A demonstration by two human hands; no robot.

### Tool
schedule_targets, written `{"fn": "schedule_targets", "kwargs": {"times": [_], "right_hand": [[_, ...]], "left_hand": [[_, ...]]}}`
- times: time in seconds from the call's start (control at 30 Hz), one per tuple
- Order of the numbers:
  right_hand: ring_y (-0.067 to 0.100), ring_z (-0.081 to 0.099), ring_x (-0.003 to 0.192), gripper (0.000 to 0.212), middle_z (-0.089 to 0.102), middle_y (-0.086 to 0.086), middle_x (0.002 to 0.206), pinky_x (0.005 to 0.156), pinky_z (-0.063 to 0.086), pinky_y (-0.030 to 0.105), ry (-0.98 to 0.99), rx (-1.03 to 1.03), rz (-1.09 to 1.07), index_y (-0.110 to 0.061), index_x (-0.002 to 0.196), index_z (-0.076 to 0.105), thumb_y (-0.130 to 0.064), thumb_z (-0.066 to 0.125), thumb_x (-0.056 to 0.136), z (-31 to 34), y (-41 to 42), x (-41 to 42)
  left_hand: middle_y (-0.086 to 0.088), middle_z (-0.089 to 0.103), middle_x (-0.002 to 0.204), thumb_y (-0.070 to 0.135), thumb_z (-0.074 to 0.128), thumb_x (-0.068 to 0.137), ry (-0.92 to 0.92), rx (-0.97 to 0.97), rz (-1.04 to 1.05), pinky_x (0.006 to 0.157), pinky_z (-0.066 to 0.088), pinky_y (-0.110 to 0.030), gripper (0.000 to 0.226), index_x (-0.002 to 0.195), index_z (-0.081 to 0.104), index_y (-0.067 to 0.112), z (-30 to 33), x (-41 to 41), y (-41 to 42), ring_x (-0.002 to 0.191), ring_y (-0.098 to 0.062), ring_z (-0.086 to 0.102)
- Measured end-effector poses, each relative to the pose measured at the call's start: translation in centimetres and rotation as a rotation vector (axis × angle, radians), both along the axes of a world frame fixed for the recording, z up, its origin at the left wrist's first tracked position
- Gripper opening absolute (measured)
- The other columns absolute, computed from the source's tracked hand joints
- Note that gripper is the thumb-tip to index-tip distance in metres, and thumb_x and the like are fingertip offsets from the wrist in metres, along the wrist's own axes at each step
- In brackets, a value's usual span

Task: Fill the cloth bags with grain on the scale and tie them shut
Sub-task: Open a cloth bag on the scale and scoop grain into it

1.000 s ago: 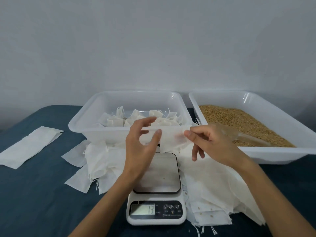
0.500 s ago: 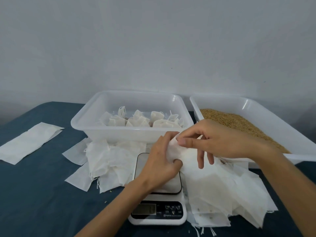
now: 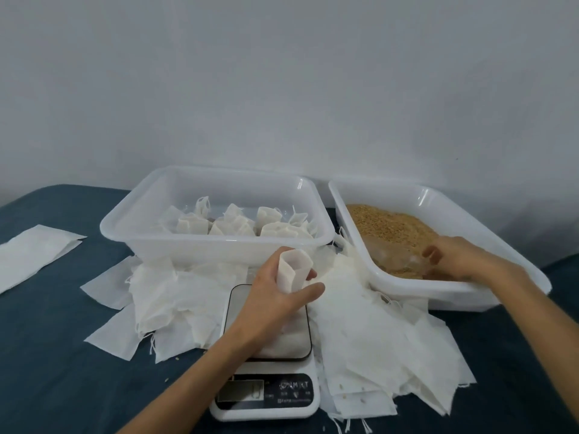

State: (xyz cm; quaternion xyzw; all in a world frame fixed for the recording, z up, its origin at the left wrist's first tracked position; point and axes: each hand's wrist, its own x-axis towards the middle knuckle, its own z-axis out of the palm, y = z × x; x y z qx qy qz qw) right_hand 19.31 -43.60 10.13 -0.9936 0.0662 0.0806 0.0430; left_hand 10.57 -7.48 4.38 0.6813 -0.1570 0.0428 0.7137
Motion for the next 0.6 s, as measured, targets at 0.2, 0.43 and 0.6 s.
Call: {"fn": "schedule_targets", "kwargs": {"times": [0.2, 0.43, 0.6], "right_hand": [[0.011, 0.061, 0.088, 0.019, 0.065, -0.01, 0.094, 0.082, 0.053, 0.033, -0.087, -0.013, 0.038, -0.027, 0.091, 0.069, -0.037, 0.082, 0.082, -1.2, -0.2, 1.2], [0.021, 0.061, 0.082, 0.012, 0.066, 0.006, 0.093, 0.076, 0.054, 0.039, -0.285, -0.108, -0.091, -0.014, 0.094, 0.064, -0.022, 0.072, 0.091, -0.1, -2.1, 4.2], [0.028, 0.063, 0.09, 0.022, 0.066, 0.01, 0.101, 0.068, 0.051, 0.033, -0.326, -0.358, -0.114, -0.008, 0.102, 0.063, 0.005, 0.055, 0.087, 0.6, -0.8, 6.7]], "left_hand": [[-0.002, 0.067, 0.094, 0.022, 0.078, 0.083, -0.017, -0.017, -0.034, 0.076, 0.05, -0.021, 0.016, 0.09, 0.065, 0.016, 0.2, -0.2, 0.1, 0.084, -0.014, 0.064], [0.006, 0.073, 0.097, 0.016, 0.078, 0.08, -0.09, 0.024, 0.083, 0.077, 0.05, -0.014, 0.014, 0.09, 0.069, 0.016, 0.1, 0.2, 0.0, 0.089, -0.012, 0.069], [0.002, 0.073, 0.093, 0.016, 0.08, 0.078, -0.088, 0.002, 0.089, 0.075, 0.055, -0.023, 0.024, 0.098, 0.067, 0.018, -0.3, 0.7, 0.3, 0.085, -0.015, 0.07]]}}
